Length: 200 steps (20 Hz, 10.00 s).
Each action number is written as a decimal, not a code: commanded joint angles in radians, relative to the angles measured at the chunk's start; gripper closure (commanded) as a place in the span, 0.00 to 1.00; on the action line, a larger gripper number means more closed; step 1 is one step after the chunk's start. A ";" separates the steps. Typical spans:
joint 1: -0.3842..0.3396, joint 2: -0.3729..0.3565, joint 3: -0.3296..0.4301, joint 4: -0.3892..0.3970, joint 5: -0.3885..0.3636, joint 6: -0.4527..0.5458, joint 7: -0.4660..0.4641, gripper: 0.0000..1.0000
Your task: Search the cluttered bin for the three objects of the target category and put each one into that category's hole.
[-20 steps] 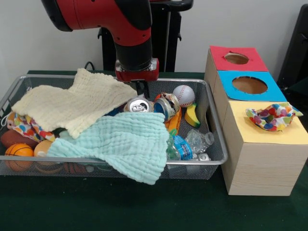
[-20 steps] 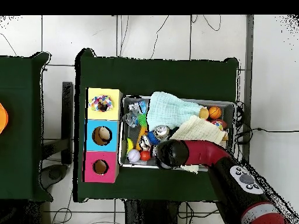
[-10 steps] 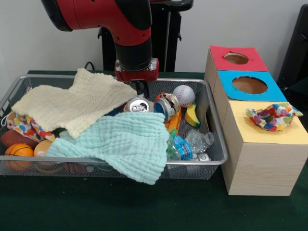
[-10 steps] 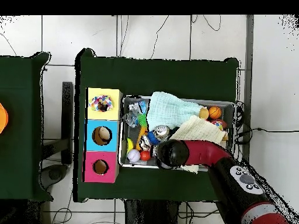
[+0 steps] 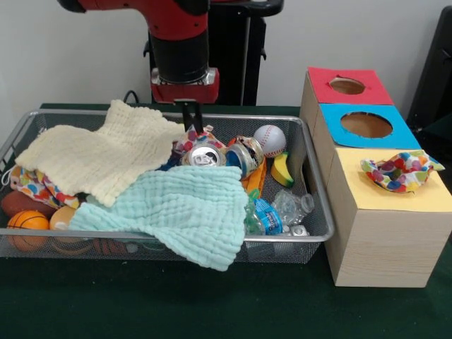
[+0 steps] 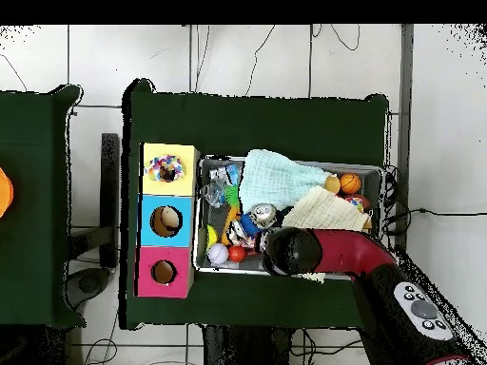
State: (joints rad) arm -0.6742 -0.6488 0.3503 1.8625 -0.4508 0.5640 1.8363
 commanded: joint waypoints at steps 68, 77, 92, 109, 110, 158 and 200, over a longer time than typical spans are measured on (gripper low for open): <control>0.402 -0.377 -0.099 -0.003 0.403 0.309 0.244 1.00; 0.465 -0.260 -0.156 -0.111 0.408 0.264 0.261 1.00; 0.586 -0.218 -0.242 -0.262 0.458 0.380 0.306 1.00; 0.641 -0.063 -0.295 -0.413 0.492 0.311 0.302 1.00; 0.639 -0.060 -0.296 -0.413 0.492 0.306 0.296 1.00; 0.712 -0.162 -0.373 -0.504 0.551 0.549 0.269 1.00; 0.637 0.019 -0.330 -0.641 0.470 0.477 0.079 1.00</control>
State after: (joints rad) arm -0.0159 -0.6912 -0.0349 1.1281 0.0777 1.1130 1.9260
